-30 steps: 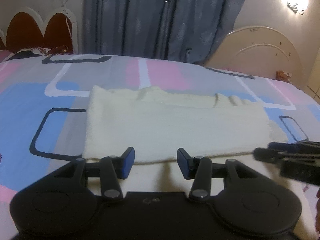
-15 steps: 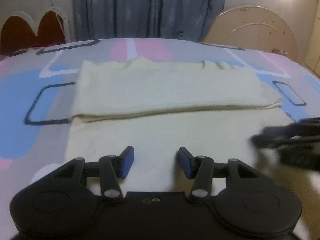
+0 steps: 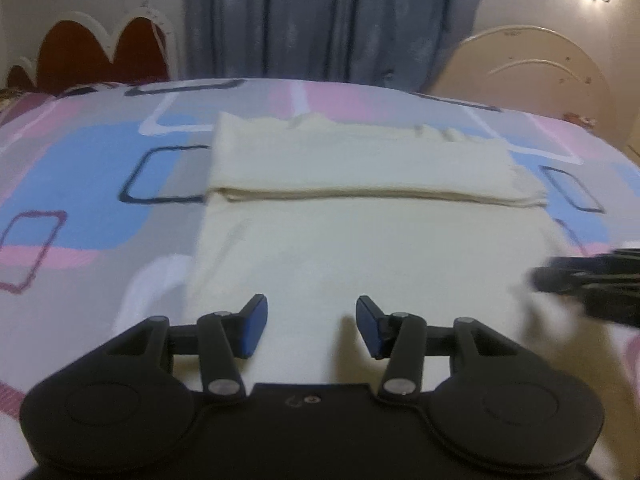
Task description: Fold small clothes
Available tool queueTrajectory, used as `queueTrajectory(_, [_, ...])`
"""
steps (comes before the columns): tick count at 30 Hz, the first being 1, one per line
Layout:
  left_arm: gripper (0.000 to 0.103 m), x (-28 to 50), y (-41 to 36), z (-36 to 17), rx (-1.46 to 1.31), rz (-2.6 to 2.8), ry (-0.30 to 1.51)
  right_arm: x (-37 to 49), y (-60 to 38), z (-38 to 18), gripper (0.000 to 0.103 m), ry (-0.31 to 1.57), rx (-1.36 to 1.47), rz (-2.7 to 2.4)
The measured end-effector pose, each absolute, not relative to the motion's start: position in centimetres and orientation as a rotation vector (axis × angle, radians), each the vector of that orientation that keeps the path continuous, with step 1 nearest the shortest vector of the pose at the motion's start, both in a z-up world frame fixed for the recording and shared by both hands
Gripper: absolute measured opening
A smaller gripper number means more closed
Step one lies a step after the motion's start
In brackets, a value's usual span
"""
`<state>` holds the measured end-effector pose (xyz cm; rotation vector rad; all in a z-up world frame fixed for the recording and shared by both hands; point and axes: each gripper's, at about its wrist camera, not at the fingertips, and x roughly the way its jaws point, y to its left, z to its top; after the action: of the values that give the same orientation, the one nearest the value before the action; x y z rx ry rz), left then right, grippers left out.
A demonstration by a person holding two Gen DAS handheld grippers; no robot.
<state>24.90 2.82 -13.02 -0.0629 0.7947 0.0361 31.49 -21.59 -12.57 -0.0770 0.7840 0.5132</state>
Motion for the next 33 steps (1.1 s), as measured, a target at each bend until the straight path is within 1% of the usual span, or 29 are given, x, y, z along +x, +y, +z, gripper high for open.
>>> queueTrajectory(2, [0.049,24.1,1.8,-13.1,-0.065,0.011,0.813,30.1,-20.0,-12.1,0.029,0.785,-0.085,0.576])
queueTrajectory(7, [0.049,22.5,0.7,-14.2,-0.038,-0.027,0.855,26.9,-16.9,-12.3,0.029,0.804,-0.125,0.661])
queueTrajectory(14, [0.054,20.6,2.1,-15.4,0.005,-0.065,0.848,25.2,-17.7,-14.0,0.029,0.829,-0.146,0.572])
queueTrajectory(22, [0.054,16.9,6.2,-15.3,-0.025,-0.039,0.826,23.5,-22.7,-14.0,0.029,0.842,-0.152,0.347])
queueTrajectory(24, [0.052,16.3,6.7,-15.0,-0.028,-0.036,0.826,22.9,-23.3,-13.9,0.029,0.850,-0.146,0.311])
queueTrajectory(28, [0.052,15.4,6.7,-13.8,-0.065,-0.044,0.811,21.3,-22.2,-12.4,0.029,0.831,-0.117,0.317])
queueTrajectory(33, [0.054,13.6,4.7,-12.6,-0.050,-0.141,0.790,17.9,-18.5,-10.8,0.029,0.802,-0.117,0.435])
